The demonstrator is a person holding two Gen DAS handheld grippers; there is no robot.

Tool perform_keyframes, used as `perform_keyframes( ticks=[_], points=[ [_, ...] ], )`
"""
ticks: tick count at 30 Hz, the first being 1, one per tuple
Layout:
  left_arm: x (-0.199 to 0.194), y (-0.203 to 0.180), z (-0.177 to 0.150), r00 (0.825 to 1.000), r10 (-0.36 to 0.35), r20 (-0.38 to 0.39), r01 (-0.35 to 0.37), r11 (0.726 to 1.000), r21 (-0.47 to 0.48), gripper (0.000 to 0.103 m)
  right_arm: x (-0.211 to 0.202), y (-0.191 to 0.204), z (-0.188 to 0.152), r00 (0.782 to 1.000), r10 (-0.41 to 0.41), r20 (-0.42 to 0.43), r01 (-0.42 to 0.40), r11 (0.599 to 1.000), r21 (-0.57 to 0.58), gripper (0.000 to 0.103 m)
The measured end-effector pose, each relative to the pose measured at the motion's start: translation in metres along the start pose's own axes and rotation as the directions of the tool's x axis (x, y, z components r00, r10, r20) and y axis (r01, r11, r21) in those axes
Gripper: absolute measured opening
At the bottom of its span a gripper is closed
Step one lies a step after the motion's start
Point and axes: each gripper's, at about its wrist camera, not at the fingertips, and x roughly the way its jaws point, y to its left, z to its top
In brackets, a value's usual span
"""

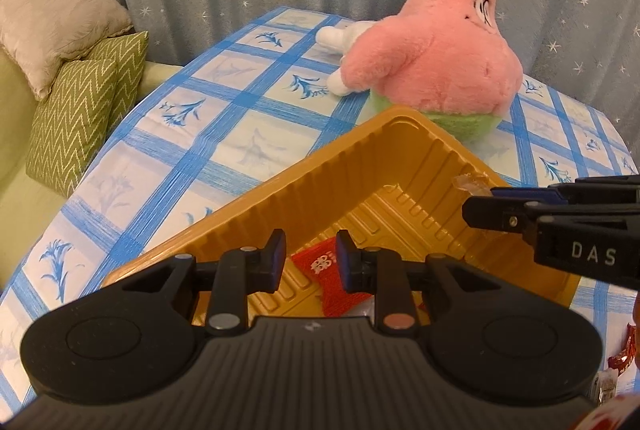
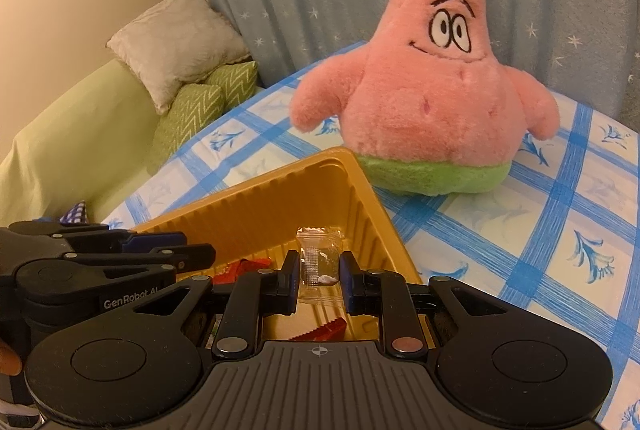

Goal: Organize snacks
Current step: 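Open the left tool and right tool to drop both candies into the tray, then move both open tools from the tray back toward the remaining snacks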

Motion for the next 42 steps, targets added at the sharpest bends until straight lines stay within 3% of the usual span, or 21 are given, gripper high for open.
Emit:
perform_keyframes(
  ticks=[9,13,15,17,20,42],
  points=[
    [-0.013,0.011,-0.008,1.000,0.008,0.000,-0.008,1.000,-0.029,0.025,0.001,0.008,0.003,0.998,0.042,0.040,-0.043,0.999,0.004,0.022],
    [-0.022,0.015,-0.012,1.000,0.016,0.001,-0.016,0.999,-0.047,0.034,0.000,0.011,0.003,0.999,0.035,0.035,-0.035,0.999,-0.007,0.023],
    [-0.027,0.016,-0.015,1.000,0.015,0.000,-0.015,0.998,-0.056,0.034,-0.003,0.011,0.000,0.999,0.035,0.029,-0.035,0.999,-0.007,0.026],
    [-0.034,0.016,-0.019,1.000,0.015,0.004,-0.014,0.998,-0.066,0.035,-0.009,0.008,-0.004,0.999,0.038,0.035,-0.038,0.999,0.000,0.040],
    [-0.045,0.015,-0.026,1.000,0.012,0.007,-0.011,0.997,-0.075,0.037,-0.021,0.006,-0.011,0.998,0.046,0.049,-0.047,0.999,0.008,0.049],
    [-0.125,-0.007,-0.056,0.997,-0.016,0.069,0.024,0.994,-0.103,0.051,-0.100,0.023,-0.042,0.992,0.067,0.103,-0.069,0.997,0.017,0.059]
  ],
)
